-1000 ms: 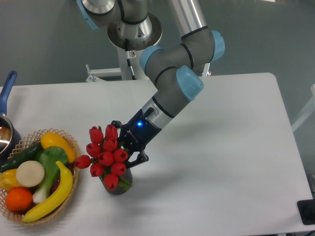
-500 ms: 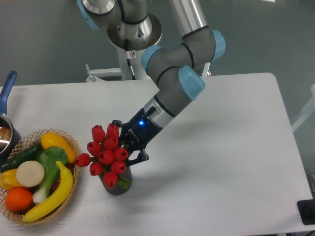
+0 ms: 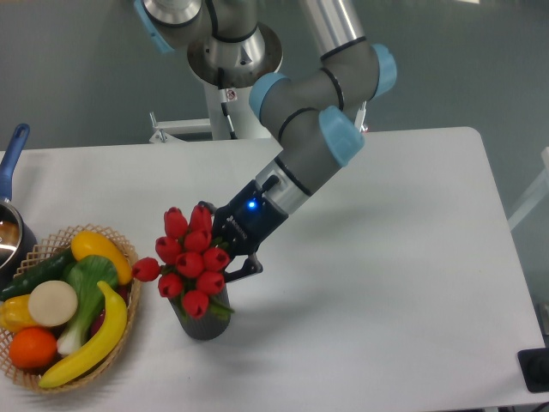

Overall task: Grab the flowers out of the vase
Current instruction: 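Lift the gripped tulips upward out of the black vase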

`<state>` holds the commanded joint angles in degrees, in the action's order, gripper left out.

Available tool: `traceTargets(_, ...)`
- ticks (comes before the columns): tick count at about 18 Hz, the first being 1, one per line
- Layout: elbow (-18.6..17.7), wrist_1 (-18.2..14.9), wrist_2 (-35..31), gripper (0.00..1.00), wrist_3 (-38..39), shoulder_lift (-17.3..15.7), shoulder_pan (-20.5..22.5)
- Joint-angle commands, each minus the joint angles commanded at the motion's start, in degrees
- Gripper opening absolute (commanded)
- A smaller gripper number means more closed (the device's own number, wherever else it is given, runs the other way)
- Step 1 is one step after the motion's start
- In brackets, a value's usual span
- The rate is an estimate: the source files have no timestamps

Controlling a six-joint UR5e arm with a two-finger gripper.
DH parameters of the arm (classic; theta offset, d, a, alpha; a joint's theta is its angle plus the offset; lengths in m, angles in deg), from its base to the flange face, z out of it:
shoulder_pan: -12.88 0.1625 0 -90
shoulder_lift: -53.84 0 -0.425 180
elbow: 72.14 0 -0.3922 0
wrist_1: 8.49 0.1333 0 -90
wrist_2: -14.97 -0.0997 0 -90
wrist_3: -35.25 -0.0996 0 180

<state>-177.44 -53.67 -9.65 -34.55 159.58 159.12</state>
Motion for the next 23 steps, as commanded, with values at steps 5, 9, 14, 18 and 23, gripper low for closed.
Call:
traceTargets(5,0.0,0.0,0.8,0.43,3.52,-1.76,0.7)
traceTargets(9,0.35,0.0,0.89,0.43,5.45,-2.73,0.88)
traceTargets(14,1.58,0.0,3.17,0.43,8.17,-3.26,1.23)
traceTargets(18,4.74,0.0,3.26,0.43,12.57,-3.17,1.84)
traceTargets(23,6.15,0.0,3.35,0.43,16.52,-3.52,2.02)
